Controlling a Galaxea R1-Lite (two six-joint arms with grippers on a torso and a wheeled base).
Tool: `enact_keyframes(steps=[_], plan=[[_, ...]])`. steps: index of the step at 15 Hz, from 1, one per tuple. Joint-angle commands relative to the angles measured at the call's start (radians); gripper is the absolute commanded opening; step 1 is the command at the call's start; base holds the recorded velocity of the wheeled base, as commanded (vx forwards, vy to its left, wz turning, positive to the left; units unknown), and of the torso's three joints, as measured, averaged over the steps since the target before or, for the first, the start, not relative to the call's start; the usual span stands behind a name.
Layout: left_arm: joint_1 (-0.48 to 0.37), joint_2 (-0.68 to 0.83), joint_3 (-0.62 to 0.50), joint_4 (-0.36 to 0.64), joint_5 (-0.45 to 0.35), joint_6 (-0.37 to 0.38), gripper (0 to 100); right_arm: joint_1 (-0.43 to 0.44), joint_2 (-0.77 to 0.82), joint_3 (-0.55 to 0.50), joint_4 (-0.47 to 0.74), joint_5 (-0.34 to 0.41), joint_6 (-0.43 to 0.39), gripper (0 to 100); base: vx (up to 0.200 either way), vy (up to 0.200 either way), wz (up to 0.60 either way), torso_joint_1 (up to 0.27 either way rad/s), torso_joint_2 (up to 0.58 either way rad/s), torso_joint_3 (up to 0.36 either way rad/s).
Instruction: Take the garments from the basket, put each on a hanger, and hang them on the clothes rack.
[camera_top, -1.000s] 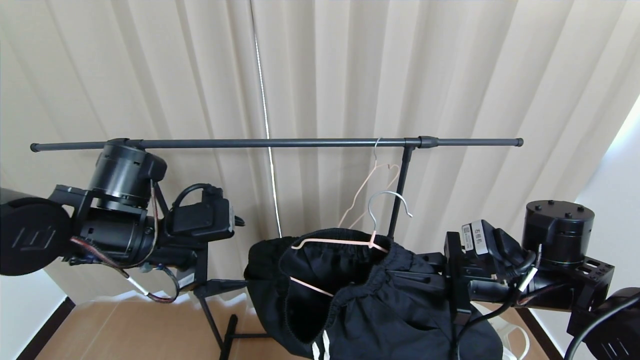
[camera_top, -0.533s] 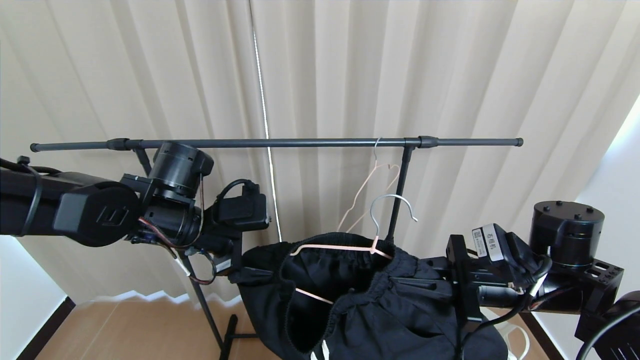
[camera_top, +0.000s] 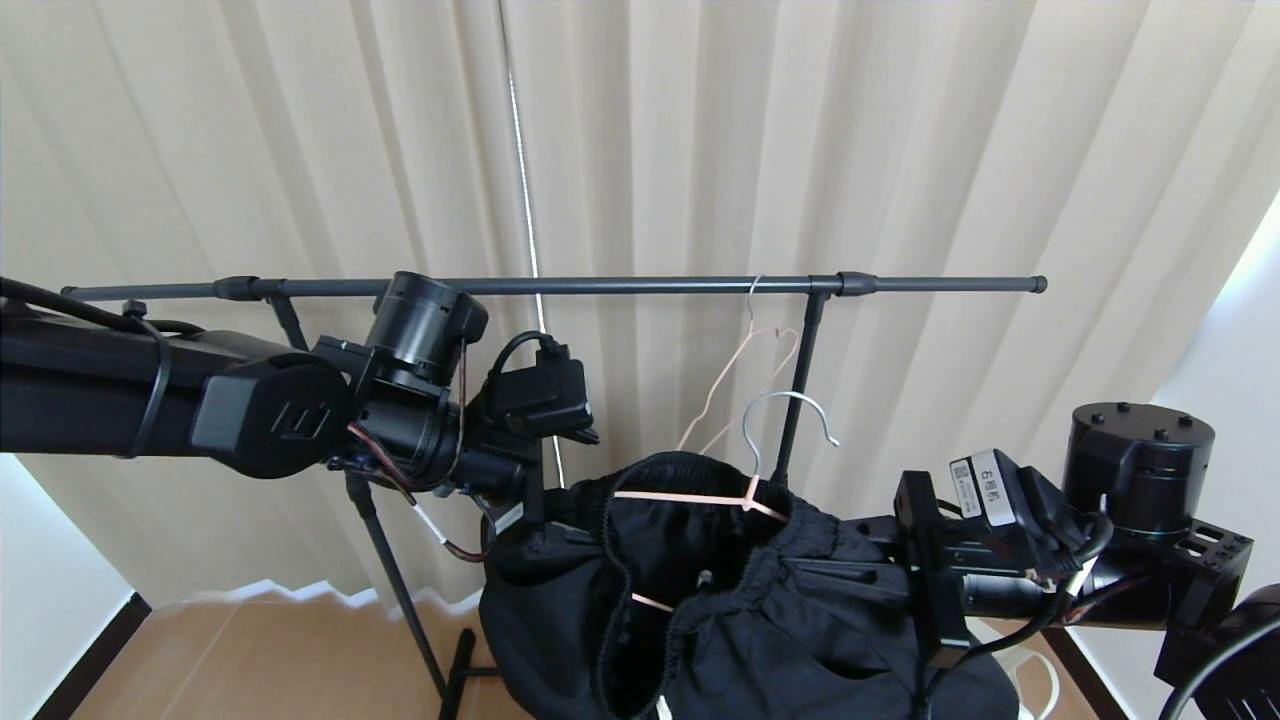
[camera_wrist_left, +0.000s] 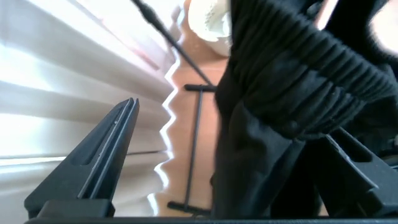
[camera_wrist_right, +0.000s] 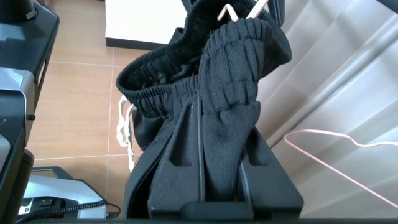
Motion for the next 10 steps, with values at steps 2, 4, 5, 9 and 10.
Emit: enact_keyframes(steps=[2,4,5,9,10], plan=[[-0.026,0.011,-0.007,0.000,-0.017,-0.027,100,0.001,-0.002,-0.003,0.000,0.005,-0.001,0,0.000,0.000,0.00,0.000,0.00,0.000],[-0.039,0.016,-0.002,0.001,-0.019,-0.035,100,0.001,-0.003,-0.004,-0.002,0.012,0.001,0,0.000,0.000,0.00,0.000,0.00,0.000],[-0.046,0.022,0.004,0.003,-0.022,-0.035,100,0.001,-0.011,-0.004,0.000,0.012,0.001,0,0.000,0.000,0.00,0.000,0.00,0.000],[-0.059,0.030,0.008,0.001,-0.031,-0.036,100,0.002,-0.014,0.000,-0.034,0.012,0.001,0,0.000,0.000,0.00,0.000,0.00,0.000],[-0.059,0.030,0.008,0.001,-0.031,-0.036,100,0.002,-0.014,0.000,-0.034,0.012,0.001,0,0.000,0.000,0.00,0.000,0.00,0.000]])
